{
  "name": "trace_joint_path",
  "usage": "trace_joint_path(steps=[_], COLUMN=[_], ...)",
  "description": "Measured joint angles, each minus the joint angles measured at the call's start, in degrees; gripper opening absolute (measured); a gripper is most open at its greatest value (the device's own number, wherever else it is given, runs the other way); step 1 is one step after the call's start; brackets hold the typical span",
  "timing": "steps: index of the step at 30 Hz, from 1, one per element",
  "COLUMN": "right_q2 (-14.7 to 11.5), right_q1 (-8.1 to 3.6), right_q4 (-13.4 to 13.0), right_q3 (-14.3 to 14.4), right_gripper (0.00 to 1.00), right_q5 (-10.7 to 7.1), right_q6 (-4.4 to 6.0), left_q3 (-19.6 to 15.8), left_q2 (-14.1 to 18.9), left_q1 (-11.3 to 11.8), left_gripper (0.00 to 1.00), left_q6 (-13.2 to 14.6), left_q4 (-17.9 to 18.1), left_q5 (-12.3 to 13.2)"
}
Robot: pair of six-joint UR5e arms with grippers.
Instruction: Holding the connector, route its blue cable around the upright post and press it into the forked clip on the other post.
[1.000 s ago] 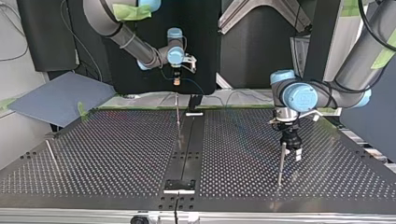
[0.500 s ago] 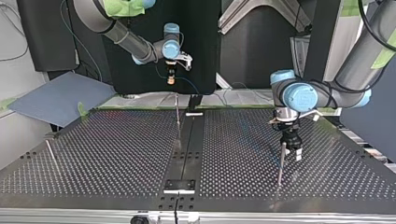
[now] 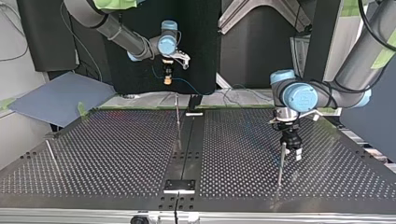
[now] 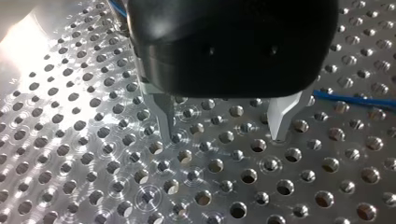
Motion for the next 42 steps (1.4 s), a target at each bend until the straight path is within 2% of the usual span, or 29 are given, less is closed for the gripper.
trace_joint_path(steps=[11,15,22,26,31,33,36,42], right_q2=[-6.04,-8.33,-11.74,-13.77,-16.38,-16.73,-16.15,-13.34], right_q1=[-0.58,-1.42,-3.24,-3.77,-3.67,-3.55,-3.44,-3.37], right_q4=[1.28,2.97,4.26,3.97,3.18,2.9,2.14,0.17], right_q3=[4.76,5.59,5.85,6.65,7.58,7.7,7.76,7.78], right_gripper=[0.38,0.38,0.38,0.38,0.38,0.38,0.38,0.38], right_q5=[0.42,0.81,1.42,1.61,1.62,1.74,2.12,2.82], right_q6=[-0.39,-1.07,-1.23,-2.06,-3.94,-4.51,-4.84,-4.85], left_q3=[-0.01,0.02,-0.01,0.01,0.01,0.0,0.0,0.01], left_q2=[-0.01,-0.01,-0.01,-0.01,0.01,0.01,0.01,0.02], left_q1=[0.0,-0.02,0.0,0.0,0.0,0.0,0.0,0.0], left_gripper=[1.0,1.0,1.0,1.0,1.0,1.0,1.0,1.0], left_q6=[-0.4,-0.44,-0.6,-0.69,-0.73,-0.76,-0.79,-0.8], left_q4=[-0.17,-0.29,-0.5,-0.52,-0.59,-0.67,-0.81,-1.05], left_q5=[0.0,0.0,-0.01,-0.03,-0.02,-0.01,-0.02,-0.14])
